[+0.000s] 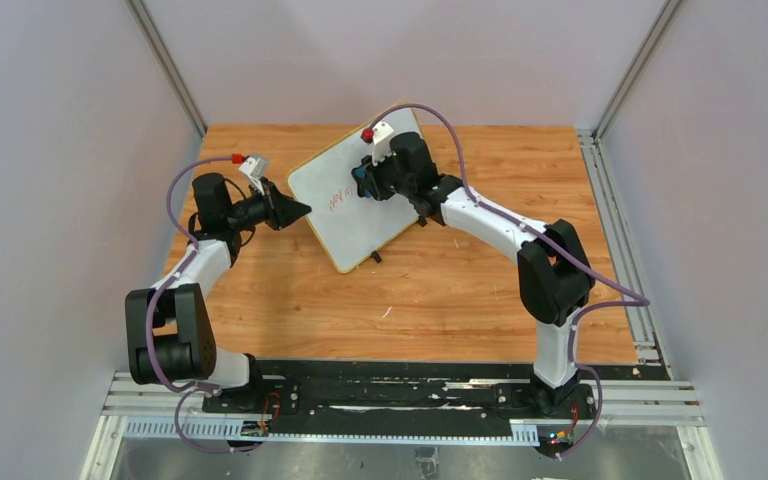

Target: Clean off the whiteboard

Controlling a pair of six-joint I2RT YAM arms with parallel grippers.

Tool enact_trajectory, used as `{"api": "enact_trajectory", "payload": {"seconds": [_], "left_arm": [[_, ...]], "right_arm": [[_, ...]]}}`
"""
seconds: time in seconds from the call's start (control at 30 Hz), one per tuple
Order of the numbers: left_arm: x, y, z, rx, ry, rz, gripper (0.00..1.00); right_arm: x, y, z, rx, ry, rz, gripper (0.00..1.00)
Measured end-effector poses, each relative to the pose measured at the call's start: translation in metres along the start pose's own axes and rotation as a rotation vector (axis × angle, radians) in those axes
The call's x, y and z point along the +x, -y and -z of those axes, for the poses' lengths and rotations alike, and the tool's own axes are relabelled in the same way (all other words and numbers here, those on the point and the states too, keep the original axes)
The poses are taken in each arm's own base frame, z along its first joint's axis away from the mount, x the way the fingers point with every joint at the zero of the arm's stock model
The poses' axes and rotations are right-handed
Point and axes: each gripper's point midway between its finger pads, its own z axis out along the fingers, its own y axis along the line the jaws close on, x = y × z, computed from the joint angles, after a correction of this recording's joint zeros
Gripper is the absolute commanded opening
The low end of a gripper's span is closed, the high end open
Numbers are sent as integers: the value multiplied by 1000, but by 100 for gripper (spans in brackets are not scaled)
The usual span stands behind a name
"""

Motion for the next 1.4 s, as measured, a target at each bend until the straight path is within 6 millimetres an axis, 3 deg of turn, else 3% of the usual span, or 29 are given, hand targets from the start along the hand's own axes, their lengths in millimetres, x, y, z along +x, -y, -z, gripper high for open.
{"api": "enact_trajectory", "payload": {"seconds": [0.2, 0.53, 0.67, 0.83, 0.97, 1.2, 1.4], "left_arm": [[0, 0, 0, 1, 0, -3, 0], [0, 0, 0, 1, 0, -4, 0], [0, 0, 0, 1, 0, -5, 0], [0, 1, 0, 5, 0, -7, 0], [0, 1, 0, 6, -1, -8, 0], [0, 1, 0, 6, -1, -8, 0], [0, 1, 0, 5, -2, -7, 0]], "right_arm": [[0, -10, -1, -15, 0, 6, 1], [2, 7, 1, 34, -10, 23, 1], [5, 33, 4, 77, -18, 7, 1], [9, 81, 13, 165, -25, -26, 1], [11, 102, 18, 200, -28, -42, 1], [10, 85, 14, 155, -26, -39, 1], [8, 48, 7, 93, -27, -15, 1]]}}
